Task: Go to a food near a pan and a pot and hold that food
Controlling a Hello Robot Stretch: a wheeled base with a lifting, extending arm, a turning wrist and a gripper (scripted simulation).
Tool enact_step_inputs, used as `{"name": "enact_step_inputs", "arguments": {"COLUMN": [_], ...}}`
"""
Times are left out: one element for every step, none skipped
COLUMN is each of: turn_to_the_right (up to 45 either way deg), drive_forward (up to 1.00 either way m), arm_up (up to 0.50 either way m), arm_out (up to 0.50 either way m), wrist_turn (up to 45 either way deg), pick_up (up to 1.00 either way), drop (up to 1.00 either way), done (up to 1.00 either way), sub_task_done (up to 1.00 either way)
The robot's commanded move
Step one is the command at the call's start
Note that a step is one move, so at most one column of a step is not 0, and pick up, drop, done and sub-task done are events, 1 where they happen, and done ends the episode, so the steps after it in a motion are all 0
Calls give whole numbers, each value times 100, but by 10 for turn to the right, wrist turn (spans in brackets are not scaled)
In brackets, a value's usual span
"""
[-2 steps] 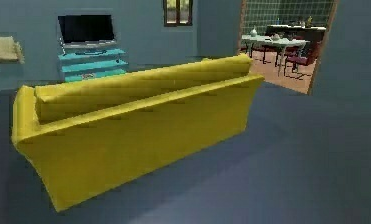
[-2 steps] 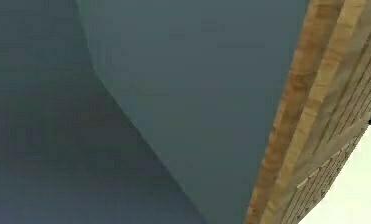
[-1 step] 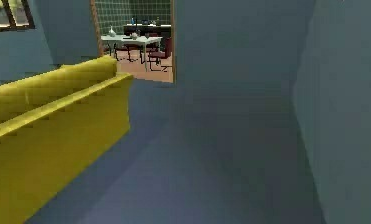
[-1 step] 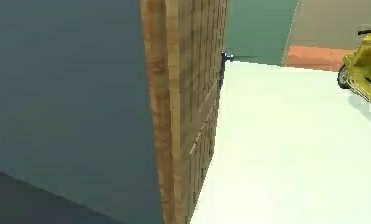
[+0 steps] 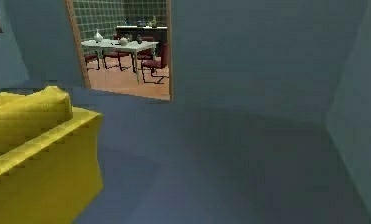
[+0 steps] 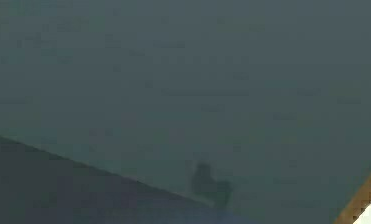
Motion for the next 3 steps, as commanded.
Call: {"name": "enact_step_inputs", "arguments": {"turn_to_the_right": [0,30,0], "drive_forward": [100,0,45], "arm_up": [0,0,0], "arm_out": [0,0,0], "wrist_turn": [0,0,0], "pick_up": [0,0,0], "drop": [0,0,0], "done": [0,0,0], "sub_task_done": [0,0,0]}}
